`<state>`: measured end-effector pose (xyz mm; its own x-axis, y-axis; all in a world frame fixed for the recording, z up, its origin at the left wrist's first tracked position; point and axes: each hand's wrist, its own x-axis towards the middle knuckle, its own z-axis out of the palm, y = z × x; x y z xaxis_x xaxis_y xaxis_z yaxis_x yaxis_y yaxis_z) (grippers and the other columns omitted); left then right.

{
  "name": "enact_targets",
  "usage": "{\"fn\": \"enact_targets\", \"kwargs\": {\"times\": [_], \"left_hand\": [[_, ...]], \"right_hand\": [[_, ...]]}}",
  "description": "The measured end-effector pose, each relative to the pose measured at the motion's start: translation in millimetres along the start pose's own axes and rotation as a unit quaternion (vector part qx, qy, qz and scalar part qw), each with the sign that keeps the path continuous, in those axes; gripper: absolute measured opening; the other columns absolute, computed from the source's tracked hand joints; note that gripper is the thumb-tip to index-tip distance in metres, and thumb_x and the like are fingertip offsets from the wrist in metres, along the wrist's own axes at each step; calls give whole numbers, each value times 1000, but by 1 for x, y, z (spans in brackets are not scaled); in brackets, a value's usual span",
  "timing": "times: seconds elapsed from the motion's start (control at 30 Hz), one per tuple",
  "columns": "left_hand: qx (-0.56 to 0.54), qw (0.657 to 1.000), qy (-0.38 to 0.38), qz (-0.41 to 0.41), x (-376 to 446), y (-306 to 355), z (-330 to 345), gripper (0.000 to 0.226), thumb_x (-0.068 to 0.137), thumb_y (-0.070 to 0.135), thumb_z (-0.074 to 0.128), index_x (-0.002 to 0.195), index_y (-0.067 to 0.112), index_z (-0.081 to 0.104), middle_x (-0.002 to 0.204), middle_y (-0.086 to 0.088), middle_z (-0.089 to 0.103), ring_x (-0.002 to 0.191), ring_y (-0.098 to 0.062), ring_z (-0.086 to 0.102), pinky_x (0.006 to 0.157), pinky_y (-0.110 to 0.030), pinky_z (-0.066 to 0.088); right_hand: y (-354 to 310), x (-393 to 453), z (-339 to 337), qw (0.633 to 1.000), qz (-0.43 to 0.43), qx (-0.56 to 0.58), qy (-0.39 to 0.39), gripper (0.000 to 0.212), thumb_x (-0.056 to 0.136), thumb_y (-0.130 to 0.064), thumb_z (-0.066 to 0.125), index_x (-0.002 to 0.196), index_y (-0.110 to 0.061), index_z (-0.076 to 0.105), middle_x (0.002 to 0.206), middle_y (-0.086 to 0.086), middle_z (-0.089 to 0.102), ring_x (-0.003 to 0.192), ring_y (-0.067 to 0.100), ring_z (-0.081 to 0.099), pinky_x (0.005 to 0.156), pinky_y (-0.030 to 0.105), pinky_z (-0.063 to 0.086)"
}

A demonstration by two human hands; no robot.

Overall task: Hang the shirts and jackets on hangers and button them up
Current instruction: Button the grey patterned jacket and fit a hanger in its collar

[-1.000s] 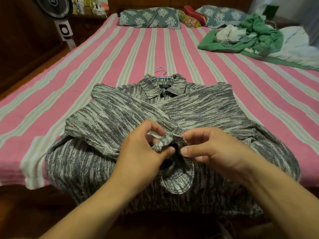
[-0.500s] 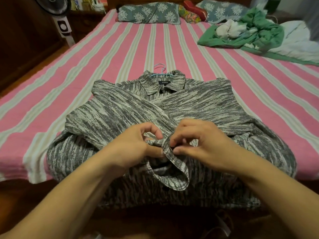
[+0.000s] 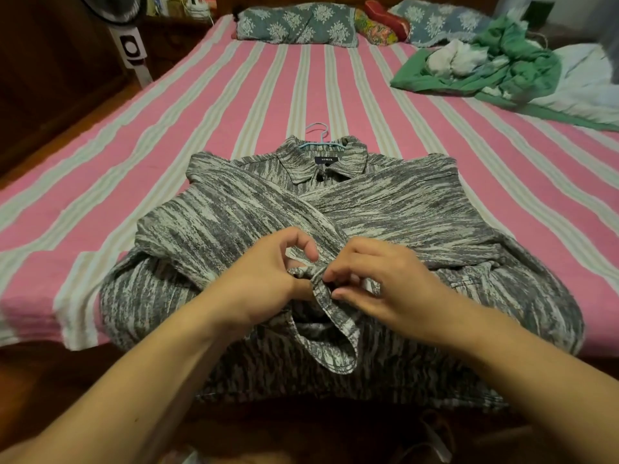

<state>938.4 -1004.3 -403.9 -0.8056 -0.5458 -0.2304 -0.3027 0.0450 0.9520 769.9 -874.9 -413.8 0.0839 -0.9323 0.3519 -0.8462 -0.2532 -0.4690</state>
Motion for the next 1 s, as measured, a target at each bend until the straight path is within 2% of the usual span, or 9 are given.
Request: {"fn": "enact_targets", "kwargs": {"times": [0.1, 0.23, 0.37, 0.43, 0.53, 0.6, 0.67, 0.87, 1.0], "left_hand": [[-32, 999, 17, -6, -1, -5, 2, 40, 80, -16, 69, 92, 21, 59, 69, -6, 55, 68, -26, 43, 62, -41, 29], [-58, 998, 36, 4, -3, -4, 5, 32, 72, 1, 73, 92, 23, 60, 80, -12, 48, 70, -28, 37, 60, -43, 24], [-91, 995, 48, 5, -4, -2, 6, 19, 75, 7, 64, 92, 17, 59, 63, -2, 51, 61, -20, 43, 54, -29, 30], [-79, 995, 56, 1, -4, -3, 6, 16, 83, 11, 71, 93, 15, 59, 59, 5, 53, 54, -15, 43, 48, -25, 33], [-48, 997, 64, -13, -5, -5, 7, 27, 83, 7, 81, 99, 19, 63, 57, 0, 49, 43, -10, 37, 40, -20, 25], [-88, 994, 60, -37, -6, -4, 7, 28, 83, 0, 78, 101, 18, 67, 69, -10, 58, 55, -18, 53, 47, -22, 35], [-108, 991, 54, -53, -7, -3, 8, 28, 85, -1, 75, 104, 18, 67, 79, -18, 59, 68, -26, 54, 55, -28, 39], [9, 993, 119, -11, -10, -9, 17, 18, 91, 11, 66, 99, 26, 60, 50, 10, 43, 39, -10, 27, 39, -23, 19], [52, 989, 138, 28, -14, -3, 18, 24, 86, 9, 66, 96, 28, 56, 68, 6, 57, 40, -9, 32, 39, -20, 25]], "right_hand": [[-1, -5, 3, 999, -17, -26, 13, 23, 89, -21, 70, 110, -14, 69, 102, -5, 60, 84, 4, 56, 75, 24, 54], [0, -9, 9, 995, -40, -72, 51, 23, 92, -18, 67, 113, -7, 68, 105, 2, 62, 87, 13, 59, 75, 29, 55], [-1, -9, 17, 992, -39, -97, 73, 22, 92, -13, 70, 112, -3, 68, 103, 6, 62, 88, 18, 59, 77, 28, 52], [-2, -7, 20, 991, -26, -105, 73, 20, 93, -13, 69, 111, -4, 68, 102, 6, 62, 88, 17, 58, 77, 22, 47], [-3, -7, 19, 994, -13, -73, 82, 17, 94, -14, 68, 110, -6, 69, 101, 3, 61, 87, 14, 58, 76, 21, 47], [-1, -9, 15, 995, -7, -50, 88, 17, 93, -13, 70, 109, -8, 71, 100, 2, 62, 87, 13, 59, 76, 24, 49], [1, -11, 12, 995, -7, -50, 84, 20, 92, -14, 72, 111, -9, 72, 100, 1, 63, 88, 13, 60, 76, 26, 51], [2, -7, 19, 988, -37, -125, 78, 28, 88, -13, 76, 115, -6, 73, 98, 6, 66, 84, 22, 62, 68, 37, 55], [4, -6, 20, 987, -62, -125, 83, 26, 91, -11, 73, 114, -1, 72, 99, 9, 66, 86, 23, 61, 71, 37, 54]]}}
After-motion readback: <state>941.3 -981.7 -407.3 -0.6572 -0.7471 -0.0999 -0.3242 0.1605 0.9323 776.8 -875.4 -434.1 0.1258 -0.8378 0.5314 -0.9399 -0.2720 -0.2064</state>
